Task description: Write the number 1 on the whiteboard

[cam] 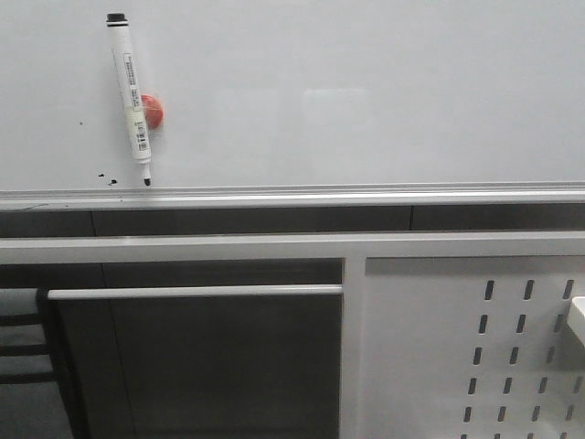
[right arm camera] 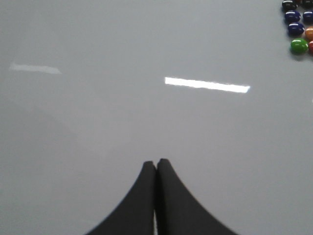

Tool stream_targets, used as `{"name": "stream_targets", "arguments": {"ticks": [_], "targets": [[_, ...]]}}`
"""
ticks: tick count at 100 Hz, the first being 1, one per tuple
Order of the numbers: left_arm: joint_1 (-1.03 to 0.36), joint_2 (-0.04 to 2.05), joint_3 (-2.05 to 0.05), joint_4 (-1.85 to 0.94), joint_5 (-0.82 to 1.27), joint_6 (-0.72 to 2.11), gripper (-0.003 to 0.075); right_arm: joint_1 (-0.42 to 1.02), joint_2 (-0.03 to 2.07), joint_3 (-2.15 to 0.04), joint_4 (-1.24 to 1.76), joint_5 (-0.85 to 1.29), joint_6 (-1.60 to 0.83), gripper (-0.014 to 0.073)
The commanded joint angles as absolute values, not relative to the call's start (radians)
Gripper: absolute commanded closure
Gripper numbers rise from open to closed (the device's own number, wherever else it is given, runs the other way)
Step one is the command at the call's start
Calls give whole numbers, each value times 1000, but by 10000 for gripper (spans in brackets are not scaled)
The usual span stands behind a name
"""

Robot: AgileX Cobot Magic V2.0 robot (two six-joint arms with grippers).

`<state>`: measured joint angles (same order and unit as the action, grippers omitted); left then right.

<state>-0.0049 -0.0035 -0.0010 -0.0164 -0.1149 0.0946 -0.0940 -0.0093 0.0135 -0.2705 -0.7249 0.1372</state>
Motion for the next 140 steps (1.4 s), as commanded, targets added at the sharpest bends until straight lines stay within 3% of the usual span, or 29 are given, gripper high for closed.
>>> {"name": "stream_targets", "arguments": {"ticks": [1,12,34,47,62,77,87,115,140], "targets": [[-4,-34,23,-46,-202,87,741,-93,-30,21,-265,-784,258,662],[-4,-34,23,-130,-266,87,741,-93,-30,21,-263,-690,372,662],[-4,-34,23,-143,-329,87,741,-93,-30,21,-263,-464,377,662],[-4,-32,23,-149,-381,87,741,-93,-30,16,-265,-436,470,662],[-8,-8,-39,-130,-321,87,742,-93,-28,-56,-280,-342,540,662],[-11,50,-185,-69,-102,87,742,-92,-12,-215,-283,52,540,662],[-11,117,-269,-69,-6,87,742,-92,21,-294,-283,196,540,662],[-12,252,-362,-256,42,87,741,-92,211,-488,-239,716,525,662],[-24,323,-362,-285,86,94,741,-90,271,-529,170,673,140,662]]}}
